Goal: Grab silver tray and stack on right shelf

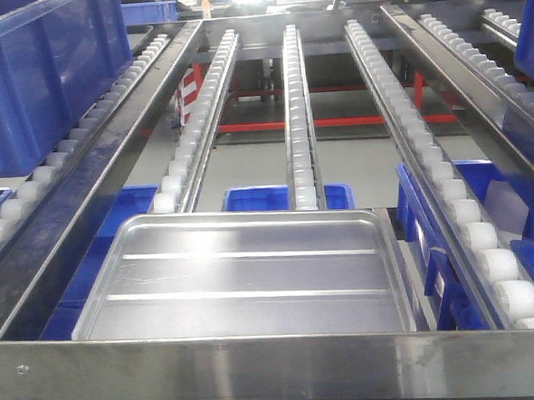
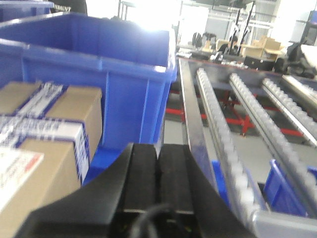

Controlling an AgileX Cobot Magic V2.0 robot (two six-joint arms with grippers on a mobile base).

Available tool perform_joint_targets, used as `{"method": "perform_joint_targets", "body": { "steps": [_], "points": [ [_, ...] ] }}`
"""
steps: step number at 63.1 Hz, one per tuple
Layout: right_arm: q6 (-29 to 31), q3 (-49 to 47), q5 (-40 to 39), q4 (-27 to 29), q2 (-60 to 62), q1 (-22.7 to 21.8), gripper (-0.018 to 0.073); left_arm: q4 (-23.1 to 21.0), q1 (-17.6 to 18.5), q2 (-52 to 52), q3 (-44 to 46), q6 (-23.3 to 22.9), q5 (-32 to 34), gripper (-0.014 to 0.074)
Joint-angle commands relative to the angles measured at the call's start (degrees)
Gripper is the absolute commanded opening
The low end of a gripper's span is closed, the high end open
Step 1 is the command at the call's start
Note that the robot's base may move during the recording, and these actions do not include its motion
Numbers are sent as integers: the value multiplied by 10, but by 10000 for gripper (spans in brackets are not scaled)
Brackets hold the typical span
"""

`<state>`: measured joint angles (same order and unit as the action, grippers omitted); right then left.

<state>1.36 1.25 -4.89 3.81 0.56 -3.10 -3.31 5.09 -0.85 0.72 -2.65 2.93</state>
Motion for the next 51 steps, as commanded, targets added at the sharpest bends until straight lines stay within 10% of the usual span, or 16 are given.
{"method": "perform_joint_targets", "body": {
  "steps": [1,18,35,51],
  "points": [
    [5,-48,-89,1,12,-3,57,11,-1,5,79,-3,14,-100],
    [-5,-208,35,1,-62,16,59,29,0,173,288,21,-236,-99],
    [-5,-278,168,5,-202,75,299,12,0,377,361,34,-258,-85],
    [-5,-344,218,77,-319,189,469,-79,6,468,432,69,-338,332]
  ]
}}
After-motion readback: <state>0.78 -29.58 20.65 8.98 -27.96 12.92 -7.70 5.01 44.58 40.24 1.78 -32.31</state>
